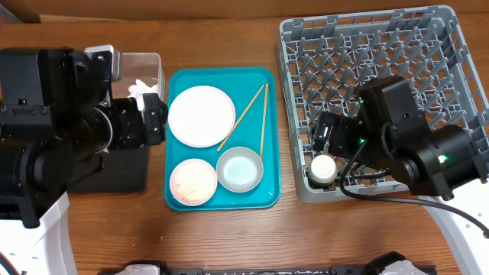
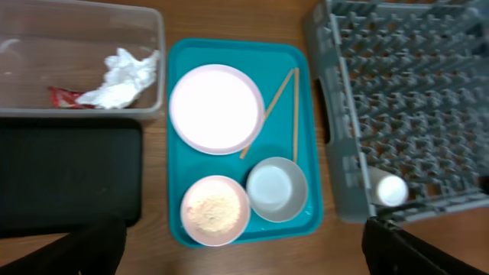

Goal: Sort waste into correct bins and load items into the dishwasher
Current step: 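Grasp the pink bowl of rice with the left gripper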

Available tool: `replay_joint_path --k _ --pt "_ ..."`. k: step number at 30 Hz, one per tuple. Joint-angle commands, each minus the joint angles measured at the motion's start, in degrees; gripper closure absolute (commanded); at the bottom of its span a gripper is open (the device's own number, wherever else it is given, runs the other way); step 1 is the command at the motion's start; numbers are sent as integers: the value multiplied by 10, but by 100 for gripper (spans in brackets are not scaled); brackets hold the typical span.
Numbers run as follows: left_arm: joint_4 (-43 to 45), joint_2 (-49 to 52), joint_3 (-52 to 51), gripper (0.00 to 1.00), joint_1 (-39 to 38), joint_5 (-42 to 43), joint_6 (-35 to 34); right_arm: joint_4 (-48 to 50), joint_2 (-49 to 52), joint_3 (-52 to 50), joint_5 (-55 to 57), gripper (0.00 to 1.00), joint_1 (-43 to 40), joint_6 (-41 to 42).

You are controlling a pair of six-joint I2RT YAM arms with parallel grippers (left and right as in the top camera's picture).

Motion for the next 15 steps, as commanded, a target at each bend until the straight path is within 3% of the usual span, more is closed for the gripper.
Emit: replay_joint_path --k 1,2,3,6,10,15 --pt "5 5 -2 0 -4 82 -13 3 -3 0 5 0 1 -3" --pt "-1 10 -12 17 -12 84 -12 3 -3 0 5 0 1 -3" --pt "-1 9 -28 20 -23 80 -11 3 -3 0 5 0 1 -3" --pt "-1 0 -103 24 -71 42 -18 3 -3 0 5 0 1 -3" --pt "24 -15 -260 30 -140 -70 -70 3 -3 0 5 0 1 -3" --pt "147 -18 -469 34 -205 -73 -79 3 -3 0 5 0 1 -3"
